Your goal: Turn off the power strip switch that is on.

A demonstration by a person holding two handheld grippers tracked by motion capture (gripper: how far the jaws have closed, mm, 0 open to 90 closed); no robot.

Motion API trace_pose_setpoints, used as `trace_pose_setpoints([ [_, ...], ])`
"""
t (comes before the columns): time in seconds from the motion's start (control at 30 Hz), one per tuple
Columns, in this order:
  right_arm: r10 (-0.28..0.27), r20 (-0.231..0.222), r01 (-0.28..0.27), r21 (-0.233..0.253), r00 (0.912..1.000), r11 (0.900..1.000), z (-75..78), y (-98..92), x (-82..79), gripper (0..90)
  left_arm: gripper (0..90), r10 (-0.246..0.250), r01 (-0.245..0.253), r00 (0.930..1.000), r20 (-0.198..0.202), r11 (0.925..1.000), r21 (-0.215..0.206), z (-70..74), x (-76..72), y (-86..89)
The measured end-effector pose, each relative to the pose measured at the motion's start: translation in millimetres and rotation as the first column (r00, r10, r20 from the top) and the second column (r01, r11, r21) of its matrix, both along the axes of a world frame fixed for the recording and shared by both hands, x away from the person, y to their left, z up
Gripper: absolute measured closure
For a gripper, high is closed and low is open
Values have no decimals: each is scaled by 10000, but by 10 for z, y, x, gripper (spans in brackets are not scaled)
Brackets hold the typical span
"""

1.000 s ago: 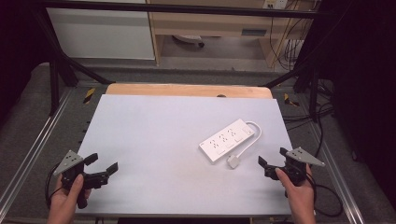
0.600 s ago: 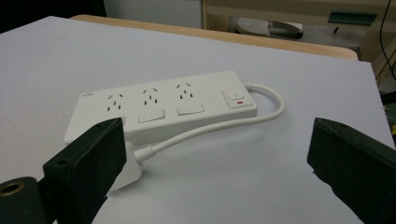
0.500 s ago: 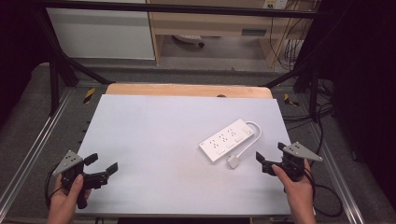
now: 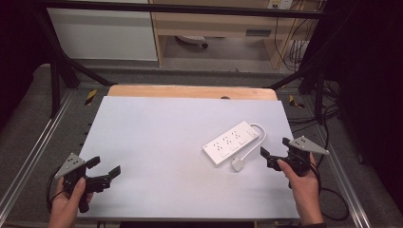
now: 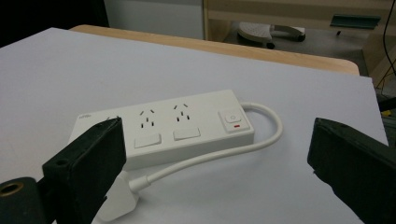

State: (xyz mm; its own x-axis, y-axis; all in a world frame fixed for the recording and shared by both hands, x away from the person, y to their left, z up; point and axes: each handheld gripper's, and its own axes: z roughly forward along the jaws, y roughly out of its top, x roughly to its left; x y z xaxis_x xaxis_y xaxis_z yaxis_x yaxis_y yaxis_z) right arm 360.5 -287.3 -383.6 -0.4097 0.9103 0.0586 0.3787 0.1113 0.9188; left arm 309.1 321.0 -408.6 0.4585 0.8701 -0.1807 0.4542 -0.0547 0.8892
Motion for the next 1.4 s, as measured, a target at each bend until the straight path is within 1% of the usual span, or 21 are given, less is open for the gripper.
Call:
trace_pose_setpoints([
  [0.13,-37,38,36,29,10000,10000,36,6,56,43,57,-3,3,10000,-3,10000,6,-3,2,-3],
  [0.23,-140,-16,140,117,9999,9998,48,17,105,44,57,3,-3,10000,-8,10000,25,-5,2,-6],
  [0.33,-148,-30,148,84,9999,9999,50,29,153,48,57,-7,7,10000,2,10000,20,-6,2,-5],
  [0.5,-130,-54,131,170,9999,9998,65,50,206,45,57,-44,44,10000,-11,10000,23,-6,2,-5],
  [0.7,-79,-53,79,25,10000,10000,93,69,255,48,57,-31,31,10000,1,10000,39,-7,3,-5],
  [0.9,-105,-72,105,48,9999,9999,117,68,305,53,57,-35,35,10000,5,10000,41,-8,5,-5],
  [1.2,-112,-97,113,95,9999,9999,140,110,413,72,57,-25,25,10000,-2,10000,36,-9,5,-6],
  [1.3,-122,-131,123,79,9998,9999,144,134,447,73,57,-25,25,10000,0,10000,40,-10,5,-6],
  [1.33,-110,-102,110,1,9999,9999,144,136,460,76,57,-25,25,10000,0,10000,40,-10,5,-6],
  [1.4,-127,-94,127,20,9999,9999,150,151,474,106,57,-17,17,10000,3,10000,27,-9,4,-5],
])
